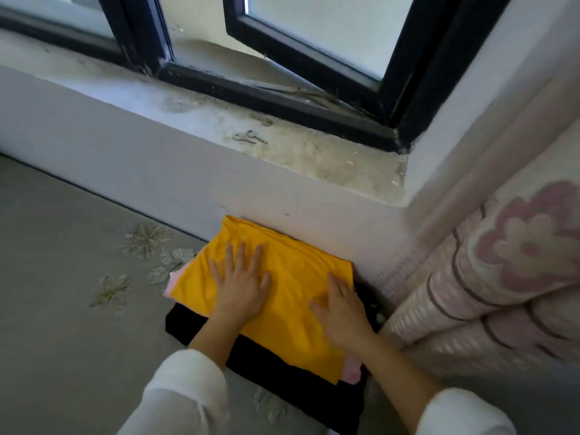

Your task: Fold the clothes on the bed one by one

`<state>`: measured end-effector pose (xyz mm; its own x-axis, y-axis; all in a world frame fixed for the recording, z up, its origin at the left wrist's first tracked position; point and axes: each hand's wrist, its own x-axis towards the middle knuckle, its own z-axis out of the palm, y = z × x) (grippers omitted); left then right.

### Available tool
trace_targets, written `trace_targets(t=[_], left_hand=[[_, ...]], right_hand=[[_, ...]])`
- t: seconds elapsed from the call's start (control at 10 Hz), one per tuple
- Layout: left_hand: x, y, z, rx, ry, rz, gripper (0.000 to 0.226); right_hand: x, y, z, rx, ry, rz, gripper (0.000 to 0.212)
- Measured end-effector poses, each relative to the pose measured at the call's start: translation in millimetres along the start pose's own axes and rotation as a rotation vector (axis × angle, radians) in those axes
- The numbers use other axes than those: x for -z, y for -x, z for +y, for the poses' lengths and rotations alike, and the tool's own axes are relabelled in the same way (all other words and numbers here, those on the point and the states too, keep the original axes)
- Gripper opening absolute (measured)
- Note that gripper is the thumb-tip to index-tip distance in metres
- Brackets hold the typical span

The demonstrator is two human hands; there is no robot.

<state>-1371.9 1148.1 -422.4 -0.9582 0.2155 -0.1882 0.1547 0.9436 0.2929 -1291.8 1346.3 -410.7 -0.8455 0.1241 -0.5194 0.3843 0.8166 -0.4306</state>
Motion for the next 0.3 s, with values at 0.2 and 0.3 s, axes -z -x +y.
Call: trace_targets(t=[0.2,0.3], left_hand=[[-17,77,31,-0.069,-0.079,-0.028,0.063],[-29,97,43,-0.134,-0.114,-0.054,0.062]], right_hand=[[50,74,-30,0.177,-0.345,0.205,0.051],[89,127,-37,0.369,-0.58,0.364,0.015]])
